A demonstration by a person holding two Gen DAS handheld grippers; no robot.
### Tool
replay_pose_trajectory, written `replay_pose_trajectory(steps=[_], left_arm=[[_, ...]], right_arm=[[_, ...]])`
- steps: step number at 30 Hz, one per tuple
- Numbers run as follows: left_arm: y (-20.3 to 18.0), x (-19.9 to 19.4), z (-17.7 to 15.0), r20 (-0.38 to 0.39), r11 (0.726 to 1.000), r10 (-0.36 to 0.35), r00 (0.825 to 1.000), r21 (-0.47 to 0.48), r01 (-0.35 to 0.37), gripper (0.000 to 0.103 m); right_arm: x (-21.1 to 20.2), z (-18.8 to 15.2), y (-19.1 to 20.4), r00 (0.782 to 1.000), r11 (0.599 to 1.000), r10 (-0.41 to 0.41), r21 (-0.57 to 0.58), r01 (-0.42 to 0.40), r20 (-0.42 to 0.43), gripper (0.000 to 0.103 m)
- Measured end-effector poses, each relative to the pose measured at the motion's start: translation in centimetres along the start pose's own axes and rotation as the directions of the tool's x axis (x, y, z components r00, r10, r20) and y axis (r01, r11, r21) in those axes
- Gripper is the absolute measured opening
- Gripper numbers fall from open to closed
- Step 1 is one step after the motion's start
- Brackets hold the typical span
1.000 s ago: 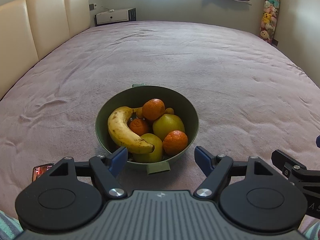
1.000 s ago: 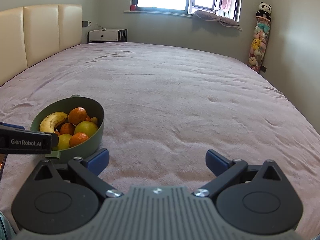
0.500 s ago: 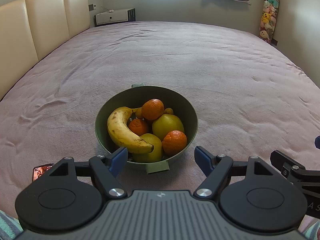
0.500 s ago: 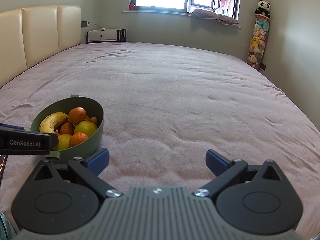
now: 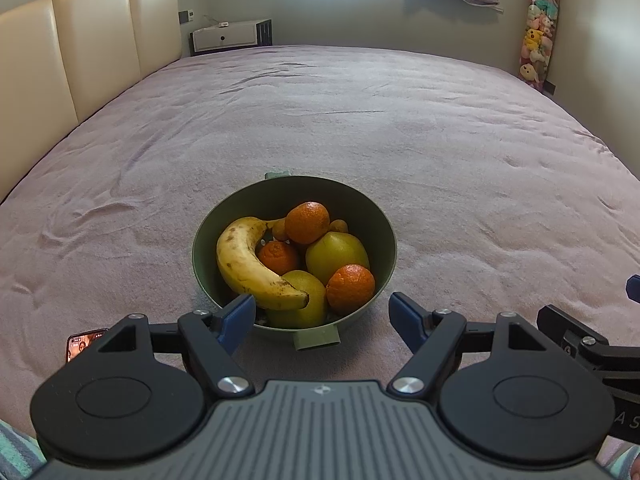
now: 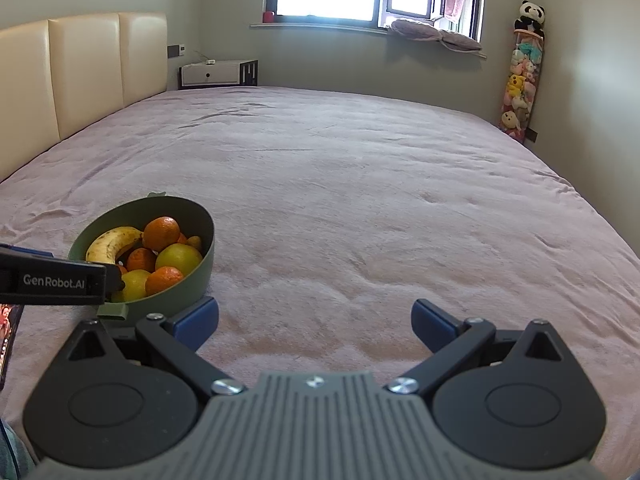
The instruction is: Organize fruits
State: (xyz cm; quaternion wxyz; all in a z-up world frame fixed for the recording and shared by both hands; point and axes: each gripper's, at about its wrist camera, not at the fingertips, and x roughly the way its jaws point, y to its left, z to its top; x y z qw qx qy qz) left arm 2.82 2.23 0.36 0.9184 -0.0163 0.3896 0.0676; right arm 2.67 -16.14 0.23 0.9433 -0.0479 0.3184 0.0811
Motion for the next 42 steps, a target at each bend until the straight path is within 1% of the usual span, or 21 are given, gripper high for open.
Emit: replay_pose_trajectory(steps=[42], left_arm=[[-0.03,-0.31,0.26,-0.007,1.0,0.005,1.0,-0.007,-0.005,0.089]], right_arm=[[0.34,-0.24,-0.19,1.0,1.0,0.015,-0.002,-0.015,-0.008,0.099]])
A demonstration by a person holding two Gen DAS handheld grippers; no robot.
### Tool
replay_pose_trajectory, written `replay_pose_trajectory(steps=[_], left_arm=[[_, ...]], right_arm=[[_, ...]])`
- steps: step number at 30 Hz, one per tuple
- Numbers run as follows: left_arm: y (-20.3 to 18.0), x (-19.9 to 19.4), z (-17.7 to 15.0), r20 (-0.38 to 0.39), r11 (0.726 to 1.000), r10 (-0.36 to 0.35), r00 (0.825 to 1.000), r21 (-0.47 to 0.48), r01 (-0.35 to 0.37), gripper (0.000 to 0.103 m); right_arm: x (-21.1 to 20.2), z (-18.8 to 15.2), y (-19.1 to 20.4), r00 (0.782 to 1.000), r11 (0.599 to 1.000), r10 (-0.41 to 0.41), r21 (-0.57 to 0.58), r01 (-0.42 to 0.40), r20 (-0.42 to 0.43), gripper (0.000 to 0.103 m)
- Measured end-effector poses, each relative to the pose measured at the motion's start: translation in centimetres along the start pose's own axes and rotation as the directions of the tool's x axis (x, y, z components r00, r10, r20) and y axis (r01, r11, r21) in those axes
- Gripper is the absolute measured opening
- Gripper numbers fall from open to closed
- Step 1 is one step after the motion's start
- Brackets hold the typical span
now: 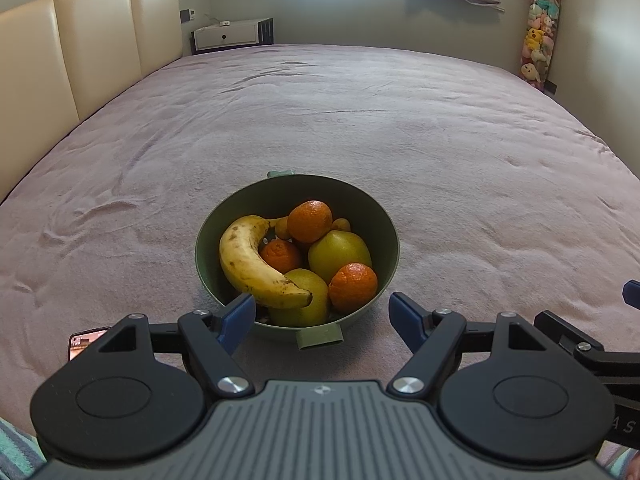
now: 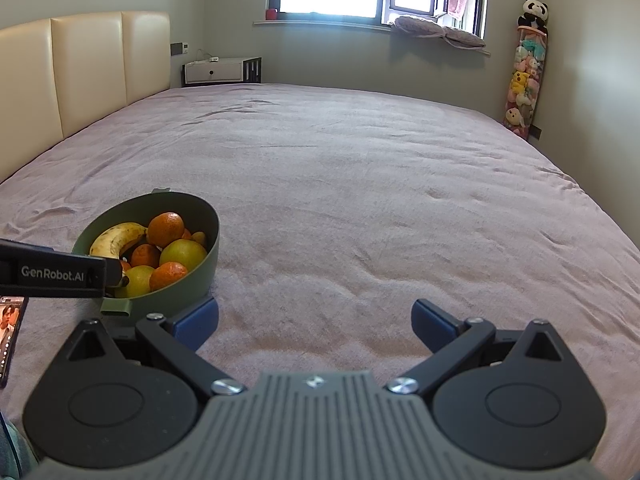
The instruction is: Organize fruits
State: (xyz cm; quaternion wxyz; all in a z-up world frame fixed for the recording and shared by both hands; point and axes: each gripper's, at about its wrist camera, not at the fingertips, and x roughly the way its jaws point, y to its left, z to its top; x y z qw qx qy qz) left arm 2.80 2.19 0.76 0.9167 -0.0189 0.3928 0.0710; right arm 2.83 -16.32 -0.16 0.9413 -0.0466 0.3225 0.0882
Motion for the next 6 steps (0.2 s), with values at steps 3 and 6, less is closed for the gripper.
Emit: replay_pose_trajectory(steps=[3,6], left_arm=[[0.05,-0.11,0.0,0.003,1.0,-0.004,1.0,0.0,0.004,0.089],[0.1,-0.24,-0.01,0.009,1.0,-0.002,1.0,-0.001,0.002,0.089]], right_arm=[[0.09,0.04,-0.07,1.0,1.0,0.001,0.0,-0.001,-0.002,0.099],[0.2,-0.03,-0.03,1.0,1.0,0.002,-0.001,-0.002,-0.004,0.099]])
